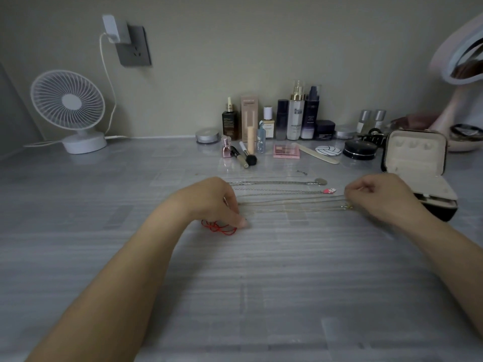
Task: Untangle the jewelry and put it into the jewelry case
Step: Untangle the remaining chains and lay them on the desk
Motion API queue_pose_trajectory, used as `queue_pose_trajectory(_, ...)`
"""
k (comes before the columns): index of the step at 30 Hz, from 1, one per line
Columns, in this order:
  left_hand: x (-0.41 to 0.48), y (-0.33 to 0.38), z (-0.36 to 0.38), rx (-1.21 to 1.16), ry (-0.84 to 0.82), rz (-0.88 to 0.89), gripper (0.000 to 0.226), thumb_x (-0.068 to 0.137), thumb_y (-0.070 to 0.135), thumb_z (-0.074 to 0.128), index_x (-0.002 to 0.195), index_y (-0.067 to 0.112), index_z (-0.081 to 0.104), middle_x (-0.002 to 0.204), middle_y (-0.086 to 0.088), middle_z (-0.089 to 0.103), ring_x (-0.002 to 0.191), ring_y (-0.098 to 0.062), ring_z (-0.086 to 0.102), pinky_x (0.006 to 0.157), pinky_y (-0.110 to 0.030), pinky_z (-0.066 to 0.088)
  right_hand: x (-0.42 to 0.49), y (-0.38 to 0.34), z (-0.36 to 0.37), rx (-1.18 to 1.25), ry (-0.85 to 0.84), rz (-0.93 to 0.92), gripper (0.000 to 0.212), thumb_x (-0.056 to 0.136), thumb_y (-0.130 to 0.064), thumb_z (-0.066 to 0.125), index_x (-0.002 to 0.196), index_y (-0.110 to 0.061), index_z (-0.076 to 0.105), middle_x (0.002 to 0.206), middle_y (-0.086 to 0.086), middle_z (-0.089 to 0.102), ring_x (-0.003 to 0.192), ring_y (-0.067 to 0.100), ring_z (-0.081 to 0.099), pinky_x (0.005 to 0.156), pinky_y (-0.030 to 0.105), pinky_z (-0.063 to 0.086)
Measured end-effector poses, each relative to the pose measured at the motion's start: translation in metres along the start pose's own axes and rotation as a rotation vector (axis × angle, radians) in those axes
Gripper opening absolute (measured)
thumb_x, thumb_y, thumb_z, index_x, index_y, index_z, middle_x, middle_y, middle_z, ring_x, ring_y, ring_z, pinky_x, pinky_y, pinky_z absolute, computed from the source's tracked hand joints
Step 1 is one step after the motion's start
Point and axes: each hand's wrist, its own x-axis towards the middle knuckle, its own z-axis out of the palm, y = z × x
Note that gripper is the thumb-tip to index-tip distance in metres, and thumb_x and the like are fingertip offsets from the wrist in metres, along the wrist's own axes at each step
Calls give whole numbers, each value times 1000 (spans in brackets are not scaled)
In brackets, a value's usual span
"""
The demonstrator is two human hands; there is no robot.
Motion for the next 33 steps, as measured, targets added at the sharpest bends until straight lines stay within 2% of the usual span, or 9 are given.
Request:
queue_pose_trajectory(3,3,2,8,17,-18,3,18,72,29,76,77,16,66,79,-3,67,68,-16,58,63,-27,50,-5,-13,0,23,-17,-58,7,81,-18,66,75,-21,68,60,-3,56,60,11,49,64,23,38)
queue_pose_trajectory(9,3,2,9,-45,-14,-9,14,83,18,63,77,6,68,71,-9,68,55,-18,57,56,-27,49,-9,-40,-3,-53,-87,-138,7,80,-25,67,73,-24,71,67,-7,63,61,6,53,58,24,39)
queue_pose_trajectory(11,1,5,5,-159,14,29,14,84,17,63,78,5,66,78,-12,69,58,-19,58,59,-28,49,-11,-48,-3,-41,-125,-162,8,80,-24,68,73,-23,69,72,-8,66,66,5,55,60,20,40)
queue_pose_trajectory(16,-4,4,-13,-511,174,43,14,90,19,58,77,18,57,62,10,65,65,-6,56,57,-21,37,-15,-73,9,39,-259,-247,7,80,-21,70,74,-24,68,74,-15,65,71,1,58,65,11,44)
queue_pose_trajectory(20,-6,-6,-25,-794,264,58,16,91,17,56,75,18,58,57,9,66,56,-2,58,60,-21,39,-17,-99,25,113,-325,-330,9,80,-19,70,75,-25,67,70,-14,63,56,-6,57,59,10,46)
queue_pose_trajectory(22,-8,-8,-27,-891,253,81,15,91,18,56,76,17,58,58,8,67,56,-2,60,65,-23,42,-18,-116,34,174,-327,-362,4,80,-19,70,83,-21,68,71,-11,63,50,-6,55,54,7,45)
queue_pose_trajectory(27,-12,-7,-27,-916,237,155,10,89,17,58,79,17,61,62,7,67,61,-5,62,67,-22,46,-18,-156,50,375,-350,-305,29,89,-26,59,117,-20,58,92,-2,67,60,5,60,45,11,41)
queue_pose_trajectory(30,-11,-7,-26,-925,243,185,8,89,16,59,81,15,63,64,6,68,60,-5,62,70,-25,46,-17,-166,56,379,-365,-298,6,90,-21,59,91,-21,65,74,-5,67,52,0,59,44,14,39)
queue_pose_trajectory(33,-10,-4,-25,-1000,247,184,10,92,16,54,85,13,61,63,6,64,54,-5,59,65,-23,49,-14,-168,53,386,-256,-308,9,84,-19,66,75,-20,65,67,-4,65,47,-2,56,40,11,37)
